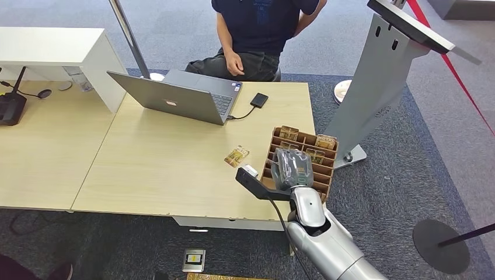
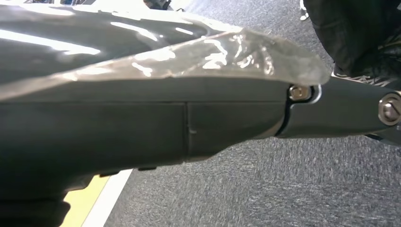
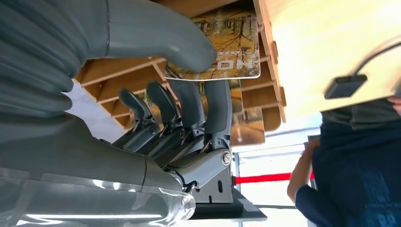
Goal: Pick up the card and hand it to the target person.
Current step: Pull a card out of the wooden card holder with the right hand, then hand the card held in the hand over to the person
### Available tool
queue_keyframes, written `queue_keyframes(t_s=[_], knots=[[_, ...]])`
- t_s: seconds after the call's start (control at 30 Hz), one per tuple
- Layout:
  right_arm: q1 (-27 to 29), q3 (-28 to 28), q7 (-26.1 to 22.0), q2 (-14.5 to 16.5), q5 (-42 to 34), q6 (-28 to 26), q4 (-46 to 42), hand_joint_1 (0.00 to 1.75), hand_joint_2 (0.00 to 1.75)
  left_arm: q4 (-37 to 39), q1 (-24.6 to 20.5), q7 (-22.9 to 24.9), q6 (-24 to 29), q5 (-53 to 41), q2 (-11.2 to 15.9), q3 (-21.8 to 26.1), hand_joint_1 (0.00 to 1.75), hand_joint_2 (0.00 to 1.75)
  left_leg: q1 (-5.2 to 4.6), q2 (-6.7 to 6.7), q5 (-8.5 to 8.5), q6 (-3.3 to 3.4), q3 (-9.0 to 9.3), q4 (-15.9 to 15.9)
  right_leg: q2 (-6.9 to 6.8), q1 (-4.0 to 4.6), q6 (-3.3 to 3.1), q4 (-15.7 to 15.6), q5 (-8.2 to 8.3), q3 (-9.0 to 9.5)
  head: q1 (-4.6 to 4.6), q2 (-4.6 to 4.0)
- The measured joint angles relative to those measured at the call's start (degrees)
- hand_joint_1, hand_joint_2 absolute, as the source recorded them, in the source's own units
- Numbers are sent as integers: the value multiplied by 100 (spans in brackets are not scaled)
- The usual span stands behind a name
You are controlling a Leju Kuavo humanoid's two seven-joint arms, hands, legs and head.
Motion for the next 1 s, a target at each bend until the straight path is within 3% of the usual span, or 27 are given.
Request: queue_keyframes(t_s=[0.5,0.6,0.73,1.0], knots=[[43,14,-104,-165,71,325,-1318,143,175,0,-2,-69,-2,20,0,0,0,0,0,0,0,0,0,0,0,0,0,0,0,1,1,0],[31,25,-165,-174,-14,367,-1462,151,175,0,-5,-75,-8,15,0,0,0,0,0,0,0,0,0,0,0,0,0,0,0,1,0,0],[-42,45,-260,-162,-169,310,-1506,159,175,0,-29,-44,-16,-29,0,0,0,0,0,-1,1,1,-1,0,0,0,0,0,1,2,1,0],[-457,115,-476,94,-572,-40,-889,155,175,0,-116,64,-28,-150,0,0,0,0,1,-2,4,1,-3,0,0,0,-1,2,2,2,1,0]])
